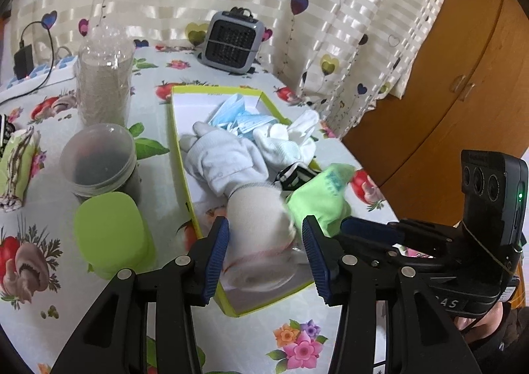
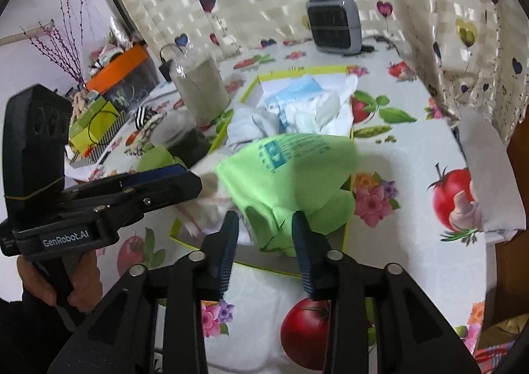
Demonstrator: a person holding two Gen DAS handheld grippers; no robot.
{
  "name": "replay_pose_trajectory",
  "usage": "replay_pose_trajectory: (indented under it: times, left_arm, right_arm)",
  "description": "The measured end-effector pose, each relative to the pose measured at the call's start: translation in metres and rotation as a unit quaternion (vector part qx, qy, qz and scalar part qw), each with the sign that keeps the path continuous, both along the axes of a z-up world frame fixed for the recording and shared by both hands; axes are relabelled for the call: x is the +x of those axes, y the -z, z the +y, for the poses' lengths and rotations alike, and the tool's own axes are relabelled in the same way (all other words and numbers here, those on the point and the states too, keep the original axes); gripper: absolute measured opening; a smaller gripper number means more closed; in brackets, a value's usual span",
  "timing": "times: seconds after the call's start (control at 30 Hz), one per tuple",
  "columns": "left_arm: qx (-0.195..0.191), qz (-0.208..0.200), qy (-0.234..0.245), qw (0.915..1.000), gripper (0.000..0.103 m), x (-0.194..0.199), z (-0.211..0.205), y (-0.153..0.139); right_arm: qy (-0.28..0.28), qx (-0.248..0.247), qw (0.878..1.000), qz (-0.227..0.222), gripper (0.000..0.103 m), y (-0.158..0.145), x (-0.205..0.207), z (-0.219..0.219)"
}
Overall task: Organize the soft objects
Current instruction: 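Lower bandage and green cloth into the box and open both tools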
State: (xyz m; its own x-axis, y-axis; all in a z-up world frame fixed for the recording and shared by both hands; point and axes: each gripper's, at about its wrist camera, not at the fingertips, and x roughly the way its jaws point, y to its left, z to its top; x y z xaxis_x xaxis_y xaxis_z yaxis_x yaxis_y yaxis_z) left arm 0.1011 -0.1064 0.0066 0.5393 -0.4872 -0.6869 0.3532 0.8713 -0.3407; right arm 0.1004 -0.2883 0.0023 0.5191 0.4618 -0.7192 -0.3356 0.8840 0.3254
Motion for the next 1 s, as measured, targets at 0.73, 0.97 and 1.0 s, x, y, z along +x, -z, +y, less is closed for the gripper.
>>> replay_pose_trajectory:
  times: [0.73,0.97,1.0]
  left_arm:
    - [0.002,-0.022,-0.040,0.9990,0.045,-0.017,0.024,-0.016]
    - [0.014,-0.039,-0.064,0.9971,0.045,-0.026,0.038,-0.026]
    - [0.016,-0.041,-0.067,0.9968,0.045,-0.028,0.039,-0.027]
  right_arm:
    - [0.037,0.009,0.999,-0.013,0.026,-0.008,0.011,-0.001]
    - [0.021,-0.009,0.999,-0.041,0.031,-0.028,-0.004,0.017]
    - [0.017,-0.009,0.999,-0.045,0.037,-0.030,-0.006,0.020]
